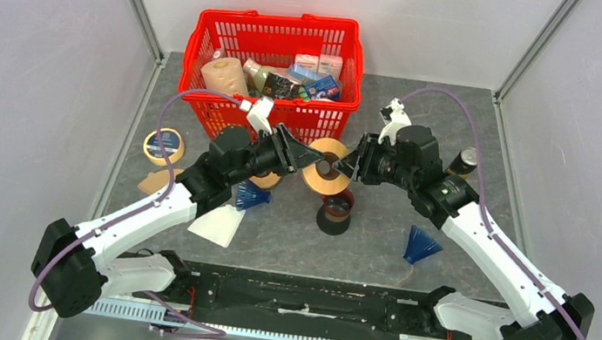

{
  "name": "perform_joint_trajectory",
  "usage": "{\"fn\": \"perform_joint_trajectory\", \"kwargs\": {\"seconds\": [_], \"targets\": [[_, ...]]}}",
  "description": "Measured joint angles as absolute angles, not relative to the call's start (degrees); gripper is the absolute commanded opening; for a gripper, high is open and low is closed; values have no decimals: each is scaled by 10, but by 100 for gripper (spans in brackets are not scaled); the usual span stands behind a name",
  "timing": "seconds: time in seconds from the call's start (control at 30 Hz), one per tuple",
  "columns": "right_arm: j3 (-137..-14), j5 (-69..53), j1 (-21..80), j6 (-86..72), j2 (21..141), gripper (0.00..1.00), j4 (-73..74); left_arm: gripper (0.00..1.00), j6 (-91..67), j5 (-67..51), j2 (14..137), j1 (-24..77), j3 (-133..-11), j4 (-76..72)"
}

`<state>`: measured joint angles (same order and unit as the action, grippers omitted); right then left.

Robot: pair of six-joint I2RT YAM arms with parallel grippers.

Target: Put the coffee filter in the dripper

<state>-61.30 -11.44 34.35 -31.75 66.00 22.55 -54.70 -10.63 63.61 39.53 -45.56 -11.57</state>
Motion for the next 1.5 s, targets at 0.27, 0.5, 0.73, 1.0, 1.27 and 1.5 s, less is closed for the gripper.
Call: {"fn": "perform_joint_trajectory", "kwargs": {"seconds": [0.27,0.5,0.73,1.0,1.27,1.5], "targets": [[-613,-89,344,-327,631,0,263,68,-513,-107,637,398,-473,-65],[-620,-76,329,-332,633,0,360,87,-477,-100,635,397,-481,12],[-647,-80,324,-330,672,0,420,89,-457,-54,588,397,-480,68],[-669,-88,322,-323,751,0,455,90,-450,-7,581,396,-473,111],[-681,-85,321,-312,773,3,464,91,-449,16,581,396,-469,133],[-681,-72,321,-299,794,7,466,92,-449,29,586,396,-469,145]]}}
